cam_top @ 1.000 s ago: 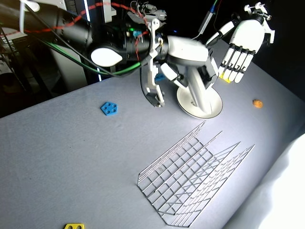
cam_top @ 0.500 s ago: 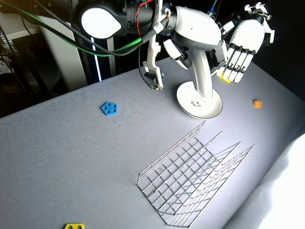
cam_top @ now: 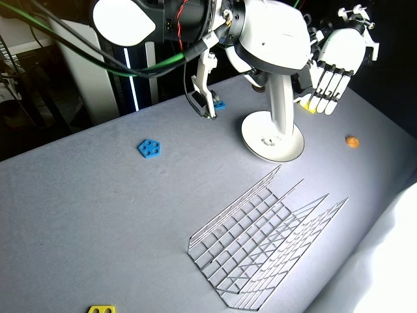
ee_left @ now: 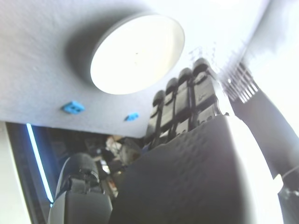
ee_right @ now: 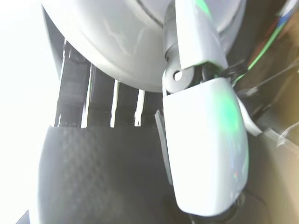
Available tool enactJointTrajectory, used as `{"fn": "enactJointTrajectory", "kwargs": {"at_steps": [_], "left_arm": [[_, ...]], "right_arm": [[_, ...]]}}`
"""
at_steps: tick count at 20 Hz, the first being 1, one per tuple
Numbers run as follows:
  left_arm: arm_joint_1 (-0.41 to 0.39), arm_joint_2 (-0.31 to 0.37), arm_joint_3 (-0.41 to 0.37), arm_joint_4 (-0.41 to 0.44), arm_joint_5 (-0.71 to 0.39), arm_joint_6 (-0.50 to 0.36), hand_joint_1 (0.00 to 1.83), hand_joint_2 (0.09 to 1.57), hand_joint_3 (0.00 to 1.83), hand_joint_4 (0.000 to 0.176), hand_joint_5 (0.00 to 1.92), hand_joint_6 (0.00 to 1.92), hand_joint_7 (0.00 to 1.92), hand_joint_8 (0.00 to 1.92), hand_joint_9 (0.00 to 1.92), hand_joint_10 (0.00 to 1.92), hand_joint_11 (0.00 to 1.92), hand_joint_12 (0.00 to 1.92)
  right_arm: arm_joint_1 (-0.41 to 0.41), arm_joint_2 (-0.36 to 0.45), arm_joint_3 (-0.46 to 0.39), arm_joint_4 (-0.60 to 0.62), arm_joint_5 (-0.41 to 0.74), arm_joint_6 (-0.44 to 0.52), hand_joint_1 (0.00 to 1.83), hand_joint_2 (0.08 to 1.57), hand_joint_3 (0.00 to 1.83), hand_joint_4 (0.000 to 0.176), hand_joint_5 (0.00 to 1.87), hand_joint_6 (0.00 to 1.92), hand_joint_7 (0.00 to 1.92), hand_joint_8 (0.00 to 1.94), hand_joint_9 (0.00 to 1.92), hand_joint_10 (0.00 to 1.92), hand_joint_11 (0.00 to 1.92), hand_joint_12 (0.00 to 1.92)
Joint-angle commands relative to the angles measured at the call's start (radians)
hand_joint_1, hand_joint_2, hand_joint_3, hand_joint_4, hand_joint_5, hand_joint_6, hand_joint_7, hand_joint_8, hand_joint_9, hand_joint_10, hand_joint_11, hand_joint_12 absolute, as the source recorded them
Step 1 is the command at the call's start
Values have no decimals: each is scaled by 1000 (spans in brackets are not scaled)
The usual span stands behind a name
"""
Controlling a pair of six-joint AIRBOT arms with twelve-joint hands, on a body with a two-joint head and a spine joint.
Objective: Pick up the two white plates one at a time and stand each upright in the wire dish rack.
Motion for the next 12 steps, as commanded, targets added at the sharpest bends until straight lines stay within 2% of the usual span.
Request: {"fn": "enactJointTrajectory", "kwargs": {"at_steps": [1,2,3,5,12], "left_arm": [[-18,-1,2,-62,-20,-3,0,1070,1,0,21,4,25,2,0,0,0,0],[-28,-5,2,-53,-18,-3,0,1070,1,0,21,4,24,2,0,0,0,0],[-40,-9,1,-44,-18,-3,0,1070,1,0,22,5,23,1,0,0,0,0],[-52,-15,-5,-30,-17,-6,0,1067,0,0,21,4,21,2,0,0,0,0],[-47,-39,-64,-1,15,-7,0,1067,0,0,25,4,27,2,0,0,0,0]], "right_arm": [[15,4,5,6,175,40,1365,1132,2,0,887,1145,959,1017,861,1169,701,1240],[15,4,14,6,176,61,1367,1128,0,0,901,1114,967,999,872,1168,708,1249],[13,4,31,6,192,137,1366,1133,1,0,885,1141,959,1012,862,1180,701,1255],[9,5,54,26,213,211,1364,1136,0,0,884,1157,951,1035,850,1171,700,1245],[11,14,96,144,220,231,1370,1120,1,0,917,1105,983,965,884,1139,721,1220]]}}
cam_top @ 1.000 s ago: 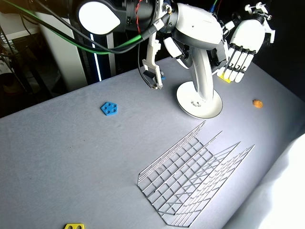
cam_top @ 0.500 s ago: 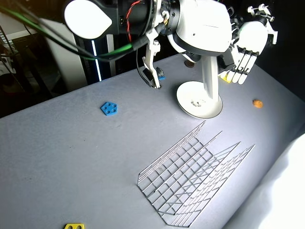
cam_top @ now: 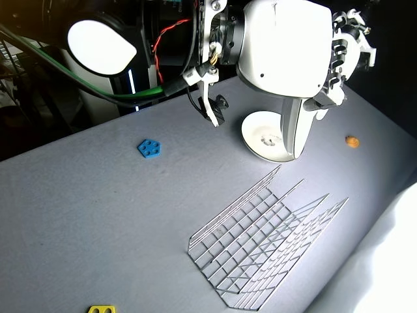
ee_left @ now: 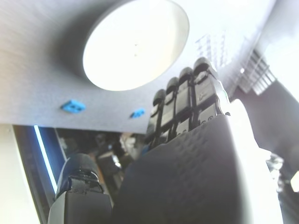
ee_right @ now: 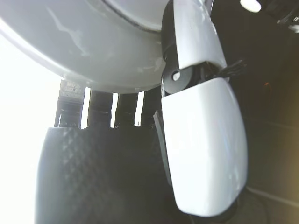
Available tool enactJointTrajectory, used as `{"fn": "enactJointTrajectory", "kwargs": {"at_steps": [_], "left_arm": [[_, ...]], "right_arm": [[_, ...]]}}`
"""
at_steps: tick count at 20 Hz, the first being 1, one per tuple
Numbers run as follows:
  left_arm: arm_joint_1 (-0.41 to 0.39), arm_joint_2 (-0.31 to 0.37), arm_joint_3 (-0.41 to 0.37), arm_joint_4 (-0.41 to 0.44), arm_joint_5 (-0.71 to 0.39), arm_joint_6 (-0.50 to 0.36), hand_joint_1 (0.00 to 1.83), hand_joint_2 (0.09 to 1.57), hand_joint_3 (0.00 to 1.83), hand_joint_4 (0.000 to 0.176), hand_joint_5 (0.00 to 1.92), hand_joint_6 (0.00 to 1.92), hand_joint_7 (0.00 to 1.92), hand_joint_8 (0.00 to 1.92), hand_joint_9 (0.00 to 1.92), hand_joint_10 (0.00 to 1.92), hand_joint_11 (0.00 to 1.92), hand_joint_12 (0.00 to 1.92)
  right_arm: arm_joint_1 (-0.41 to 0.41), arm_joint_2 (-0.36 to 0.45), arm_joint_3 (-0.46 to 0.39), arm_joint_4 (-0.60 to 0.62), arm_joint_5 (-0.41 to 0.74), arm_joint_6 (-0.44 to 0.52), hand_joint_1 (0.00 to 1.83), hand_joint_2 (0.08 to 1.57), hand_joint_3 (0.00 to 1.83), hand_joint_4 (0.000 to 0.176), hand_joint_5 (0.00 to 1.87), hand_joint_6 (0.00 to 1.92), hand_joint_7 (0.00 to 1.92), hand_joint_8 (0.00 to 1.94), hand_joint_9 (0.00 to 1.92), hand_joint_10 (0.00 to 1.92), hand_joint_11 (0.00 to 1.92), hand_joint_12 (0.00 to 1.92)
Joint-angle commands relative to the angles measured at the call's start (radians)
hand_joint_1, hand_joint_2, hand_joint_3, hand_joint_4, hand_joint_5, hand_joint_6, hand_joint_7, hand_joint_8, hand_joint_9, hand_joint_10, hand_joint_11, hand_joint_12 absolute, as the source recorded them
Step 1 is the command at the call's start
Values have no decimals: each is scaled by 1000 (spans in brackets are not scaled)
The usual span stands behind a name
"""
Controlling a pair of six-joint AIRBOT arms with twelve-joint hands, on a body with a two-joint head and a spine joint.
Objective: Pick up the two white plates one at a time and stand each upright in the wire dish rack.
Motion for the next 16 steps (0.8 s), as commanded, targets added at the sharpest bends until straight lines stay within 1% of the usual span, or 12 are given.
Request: {"fn": "enactJointTrajectory", "kwargs": {"at_steps": [1,2,3,4,8,9,12,13,14,15,16], "left_arm": [[-2,6,-1,-58,-1,-1,0,1070,1,0,25,3,26,2,0,0,0,0],[2,4,-5,-58,8,-1,0,1068,0,0,25,3,29,3,0,0,0,0],[9,1,-10,-56,28,-1,0,1072,2,0,23,2,29,2,0,0,0,0],[24,-3,-13,-53,52,-1,0,1076,4,0,33,6,38,6,6,3,0,0],[65,-16,-10,-53,75,1,0,1078,4,0,34,9,36,9,3,1,0,0],[74,-19,-10,-53,82,3,0,1072,1,0,27,5,39,8,8,3,0,0],[93,-24,-10,-53,98,10,0,1068,0,0,38,9,47,10,14,5,0,0],[102,-25,-10,-53,106,12,0,1070,0,0,38,8,51,11,21,8,0,0],[117,-29,-9,-53,117,17,0,1074,2,0,33,5,46,8,14,5,0,0],[126,-32,-8,-53,122,18,0,1072,1,0,33,4,43,6,10,3,0,0],[141,-38,-3,-53,128,18,0,1067,0,0,26,1,38,3,7,1,0,0]], "right_arm": [[18,7,10,36,156,18,1372,1113,0,0,933,1079,1001,940,900,1112,735,1205],[18,8,17,55,151,18,1374,1106,0,0,945,1063,1019,903,911,1098,745,1195],[18,9,27,81,146,17,1369,1120,3,0,915,1110,977,979,885,1134,724,1215],[18,11,38,111,144,15,1366,1129,0,0,898,1132,959,1010,873,1155,713,1235],[18,15,64,119,128,15,1369,1120,0,0,923,1093,975,991,884,1135,718,1232],[18,16,79,90,126,43,1373,1109,0,0,955,1052,1002,943,894,1108,735,1222],[18,21,107,25,113,116,1373,1109,1,0,946,1057,1003,959,896,1099,740,1218],[18,22,116,1,108,141,1377,1099,0,0,965,1023,1032,918,918,1066,764,1199],[17,24,131,-60,106,198,1376,1101,1,0,956,1037,1026,931,909,1073,763,1193],[16,25,139,-84,105,230,1372,1112,1,0,933,1074,1002,965,891,1104,748,1201],[15,27,153,-107,104,260,1372,1112,0,0,933,1076,1006,954,895,1100,749,1201]]}}
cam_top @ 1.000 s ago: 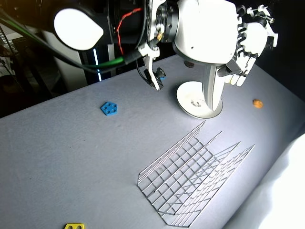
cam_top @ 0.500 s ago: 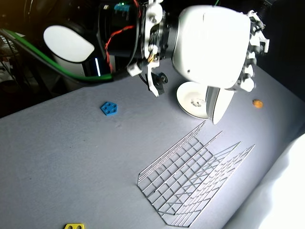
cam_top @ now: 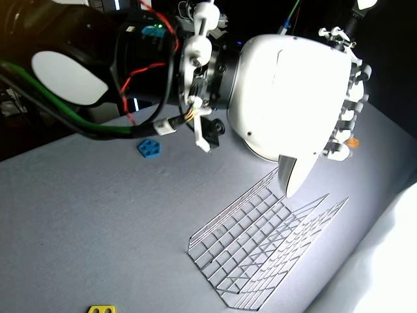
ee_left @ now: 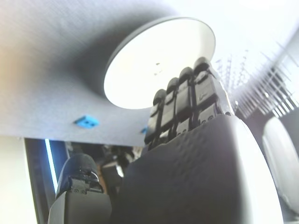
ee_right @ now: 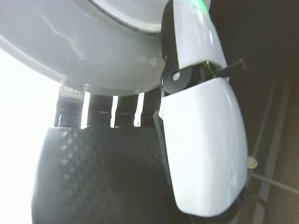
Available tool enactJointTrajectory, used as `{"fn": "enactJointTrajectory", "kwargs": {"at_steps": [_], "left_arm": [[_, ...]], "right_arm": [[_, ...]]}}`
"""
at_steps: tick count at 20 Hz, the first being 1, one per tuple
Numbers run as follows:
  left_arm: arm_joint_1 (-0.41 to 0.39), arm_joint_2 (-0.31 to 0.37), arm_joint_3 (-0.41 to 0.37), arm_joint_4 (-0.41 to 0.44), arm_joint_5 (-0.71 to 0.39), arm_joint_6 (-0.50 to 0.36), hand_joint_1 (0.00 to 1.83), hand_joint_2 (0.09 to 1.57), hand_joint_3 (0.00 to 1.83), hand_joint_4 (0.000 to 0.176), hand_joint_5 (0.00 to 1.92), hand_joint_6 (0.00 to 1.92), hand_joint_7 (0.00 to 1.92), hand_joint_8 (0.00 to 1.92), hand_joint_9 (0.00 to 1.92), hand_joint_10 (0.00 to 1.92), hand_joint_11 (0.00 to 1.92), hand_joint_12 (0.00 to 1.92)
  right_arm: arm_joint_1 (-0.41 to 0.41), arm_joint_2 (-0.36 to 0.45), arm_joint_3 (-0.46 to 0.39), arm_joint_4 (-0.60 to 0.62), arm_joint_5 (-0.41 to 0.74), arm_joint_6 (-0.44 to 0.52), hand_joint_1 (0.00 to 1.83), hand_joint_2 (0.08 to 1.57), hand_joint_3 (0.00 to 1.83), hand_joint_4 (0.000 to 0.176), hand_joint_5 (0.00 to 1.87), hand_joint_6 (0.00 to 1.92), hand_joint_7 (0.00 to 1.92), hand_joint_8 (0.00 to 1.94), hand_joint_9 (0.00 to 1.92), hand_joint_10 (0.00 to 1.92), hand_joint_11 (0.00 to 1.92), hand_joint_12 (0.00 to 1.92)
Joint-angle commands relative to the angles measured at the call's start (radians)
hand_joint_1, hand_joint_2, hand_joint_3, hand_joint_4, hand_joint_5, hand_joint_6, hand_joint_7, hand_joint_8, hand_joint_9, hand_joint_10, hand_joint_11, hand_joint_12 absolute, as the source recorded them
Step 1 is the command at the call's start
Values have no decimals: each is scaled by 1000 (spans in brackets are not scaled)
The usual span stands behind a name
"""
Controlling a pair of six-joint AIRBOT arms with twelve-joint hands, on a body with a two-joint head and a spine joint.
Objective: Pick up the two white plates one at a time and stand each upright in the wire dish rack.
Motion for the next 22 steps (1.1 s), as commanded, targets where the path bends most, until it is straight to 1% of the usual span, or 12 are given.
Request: {"fn": "enactJointTrajectory", "kwargs": {"at_steps": [1,4,5,7,10,11,14,15,17,21,22], "left_arm": [[1,2,10,-53,-5,1,0,1067,0,0,31,3,39,4,7,1,0,0],[15,-6,20,-53,3,1,0,1075,3,0,36,4,48,5,11,2,0,0],[17,-8,22,-53,5,1,0,1080,4,0,26,4,35,5,6,2,0,0],[18,-11,26,-53,9,6,0,1082,5,0,35,7,45,9,15,6,0,0],[20,-20,40,-53,15,8,0,1078,3,0,16,0,29,1,2,0,0,0],[21,-22,45,-53,18,9,0,1075,1,0,24,4,33,3,4,1,0,0],[25,-28,56,-53,22,9,0,1076,2,0,19,1,28,0,1,0,0,0],[25,-30,59,-53,22,9,0,1077,2,0,45,10,55,11,23,9,0,0],[26,-32,63,-53,23,9,0,1075,1,0,44,9,53,9,19,6,0,0],[26,-34,63,-53,23,9,0,1072,0,0,41,6,57,8,22,6,0,0],[26,-34,63,-53,23,9,0,1074,0,0,42,5,62,9,28,7,0,0]], "right_arm": [[14,9,11,18,142,33,1375,1105,0,0,944,1056,1019,938,911,1076,761,1192],[15,11,32,14,124,65,1374,1107,1,0,936,1075,1009,949,914,1071,770,1192],[17,11,37,4,115,76,1375,1105,0,0,945,1049,1015,939,916,1082,767,1194],[22,11,47,-56,85,137,1376,1104,0,0,949,1041,1014,942,920,1078,769,1196],[30,14,56,-61,63,152,1372,1113,1,0,929,1079,989,968,907,1103,751,1227],[33,13,65,-60,45,165,1377,1097,0,0,955,1035,1028,892,939,1065,781,1190],[35,13,90,-55,30,186,1375,1102,0,0,945,1066,1019,898,932,1067,781,1184],[37,13,98,-53,20,190,1374,1104,0,0,941,1076,1009,904,933,1073,784,1186],[39,13,110,-53,0,200,1376,1099,0,0,951,1049,1014,895,950,1062,796,1185],[39,13,136,-53,-15,214,1372,1113,1,0,926,1089,988,942,909,1113,753,1212],[39,12,142,-53,-15,214,1376,1099,0,0,956,1040,1010,899,951,1063,791,1196]]}}
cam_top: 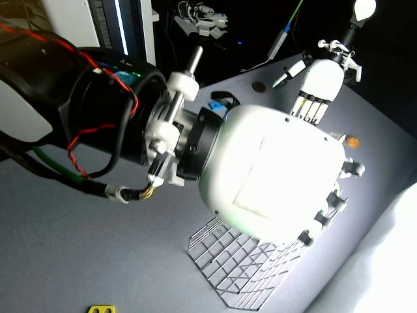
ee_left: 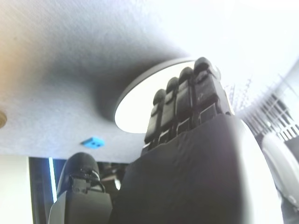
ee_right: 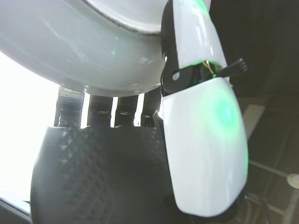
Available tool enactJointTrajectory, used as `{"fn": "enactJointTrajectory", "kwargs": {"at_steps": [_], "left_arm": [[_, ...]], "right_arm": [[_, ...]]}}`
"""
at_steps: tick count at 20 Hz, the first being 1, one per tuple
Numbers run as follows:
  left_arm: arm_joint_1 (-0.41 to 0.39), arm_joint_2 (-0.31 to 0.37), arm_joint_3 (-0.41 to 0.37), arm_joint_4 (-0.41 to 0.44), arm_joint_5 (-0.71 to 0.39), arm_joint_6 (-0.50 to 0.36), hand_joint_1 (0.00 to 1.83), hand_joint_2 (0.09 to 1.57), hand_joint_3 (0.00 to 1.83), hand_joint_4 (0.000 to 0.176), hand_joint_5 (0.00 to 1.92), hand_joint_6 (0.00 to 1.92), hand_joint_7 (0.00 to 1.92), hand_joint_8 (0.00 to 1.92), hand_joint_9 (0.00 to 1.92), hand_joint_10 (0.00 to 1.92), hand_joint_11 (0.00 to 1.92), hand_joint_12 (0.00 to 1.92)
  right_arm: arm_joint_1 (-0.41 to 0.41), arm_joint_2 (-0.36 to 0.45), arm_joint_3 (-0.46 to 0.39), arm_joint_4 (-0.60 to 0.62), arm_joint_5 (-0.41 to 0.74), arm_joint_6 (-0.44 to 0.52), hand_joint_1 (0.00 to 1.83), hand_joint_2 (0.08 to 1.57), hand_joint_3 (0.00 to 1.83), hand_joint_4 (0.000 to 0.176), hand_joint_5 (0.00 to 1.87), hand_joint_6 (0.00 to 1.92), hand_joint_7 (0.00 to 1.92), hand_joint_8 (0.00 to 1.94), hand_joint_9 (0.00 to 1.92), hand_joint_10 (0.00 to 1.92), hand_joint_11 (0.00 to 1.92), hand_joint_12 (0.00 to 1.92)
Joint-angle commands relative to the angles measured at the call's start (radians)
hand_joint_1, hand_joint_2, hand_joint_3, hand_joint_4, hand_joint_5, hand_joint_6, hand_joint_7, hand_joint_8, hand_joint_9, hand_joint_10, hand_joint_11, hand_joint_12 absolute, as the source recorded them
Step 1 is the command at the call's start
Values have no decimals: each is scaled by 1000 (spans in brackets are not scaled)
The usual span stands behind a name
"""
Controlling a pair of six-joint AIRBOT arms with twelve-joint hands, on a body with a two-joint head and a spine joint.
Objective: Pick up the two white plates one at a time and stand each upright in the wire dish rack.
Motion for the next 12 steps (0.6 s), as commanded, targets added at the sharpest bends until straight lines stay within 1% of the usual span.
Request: {"fn": "enactJointTrajectory", "kwargs": {"at_steps": [1,2,3,4,5,6,10,12], "left_arm": [[-5,5,5,-48,-17,2,0,1077,2,0,36,2,57,6,25,6,0,0],[-5,5,5,-48,-17,2,0,1078,2,0,27,0,47,1,13,0,0,0],[-5,5,5,-48,-17,2,0,1081,3,0,30,2,46,1,9,0,0,0],[-5,5,5,-48,-17,2,0,1079,3,0,38,5,53,4,15,3,0,0],[-5,5,5,-48,-17,2,0,1079,3,0,38,5,53,4,15,3,0,0],[-5,5,5,-48,-17,2,0,1077,1,0,50,9,67,9,30,8,0,0],[-5,5,5,-48,-17,2,0,1071,0,0,41,3,56,2,21,3,0,0],[-7,5,5,-48,-17,2,0,1072,0,0,43,3,62,4,28,5,0,0]], "right_arm": [[24,7,7,27,144,24,1376,1101,1,0,952,1044,1003,913,944,1074,782,1195],[25,7,10,26,144,24,1372,1112,2,0,930,1082,980,955,916,1108,748,1204],[27,7,18,-4,145,47,1369,1122,1,0,909,1111,970,981,887,1139,724,1211],[28,6,25,-83,147,120,1366,1132,1,0,889,1145,951,1014,866,1167,706,1226],[28,5,28,-111,152,147,1366,1132,1,0,889,1145,951,1014,866,1167,706,1226],[28,5,31,-124,158,160,1369,1123,0,0,898,1123,968,985,899,1129,732,1204],[28,0,49,-145,156,195,1376,1102,0,0,942,1054,1025,919,927,1065,783,1169],[27,-2,55,-146,153,201,1373,1112,1,0,926,1090,1001,952,906,1091,763,1185]]}}
